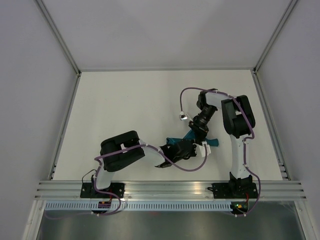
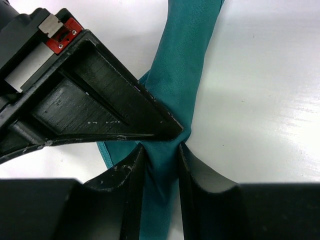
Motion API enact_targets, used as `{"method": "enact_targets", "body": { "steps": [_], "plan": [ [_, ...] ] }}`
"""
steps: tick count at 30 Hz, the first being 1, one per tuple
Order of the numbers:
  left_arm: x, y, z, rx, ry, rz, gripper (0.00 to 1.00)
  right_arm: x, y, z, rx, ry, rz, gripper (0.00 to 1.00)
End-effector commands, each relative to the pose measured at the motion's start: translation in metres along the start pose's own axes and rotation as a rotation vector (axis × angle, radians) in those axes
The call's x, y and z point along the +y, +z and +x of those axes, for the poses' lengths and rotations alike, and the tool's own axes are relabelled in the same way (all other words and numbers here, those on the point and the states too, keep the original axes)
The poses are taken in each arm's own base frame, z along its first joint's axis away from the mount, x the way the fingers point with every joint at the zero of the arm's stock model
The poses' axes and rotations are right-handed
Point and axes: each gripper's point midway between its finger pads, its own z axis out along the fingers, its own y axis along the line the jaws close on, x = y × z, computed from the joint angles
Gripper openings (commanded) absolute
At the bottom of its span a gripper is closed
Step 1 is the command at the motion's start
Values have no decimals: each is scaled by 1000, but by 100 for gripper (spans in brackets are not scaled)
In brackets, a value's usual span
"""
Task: Fold the napkin, place the utensils inside, and roll it up
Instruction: Roll the napkin with the utensil
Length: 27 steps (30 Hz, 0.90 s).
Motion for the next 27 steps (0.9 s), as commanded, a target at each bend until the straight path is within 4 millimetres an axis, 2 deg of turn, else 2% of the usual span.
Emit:
{"method": "enact_targets", "body": {
  "steps": [1, 3, 6, 14, 15, 22, 24, 25, 27],
  "plan": [
    [-36, 3, 42, 131, -29, 160, 24, -49, 8, -2, 16, -123, 123, 37],
    [-40, 2, 47, 146, -40, 185, 20, -49, 7, -3, 9, -119, 130, 40],
    [-43, 0, 49, 159, -64, 219, 17, -46, 0, -9, -22, -114, 158, 54],
    [-44, -5, 53, 184, -130, 294, 15, -35, -42, -29, -141, -69, 277, 64],
    [-44, -7, 50, 175, -145, 308, 16, -34, -47, -28, -151, -61, 288, 69],
    [-37, -11, 47, 200, -230, 366, 15, -23, -93, -39, -284, -43, 405, 71],
    [-38, -13, 45, 204, -261, 403, 15, -19, -103, -38, -313, -49, 421, 71],
    [-31, -12, 42, 203, -292, 403, 15, -17, -114, -37, -345, -47, 443, 71],
    [-33, -17, 42, 223, -336, 454, 16, -18, -128, -30, -390, -38, 482, 71]
  ]
}}
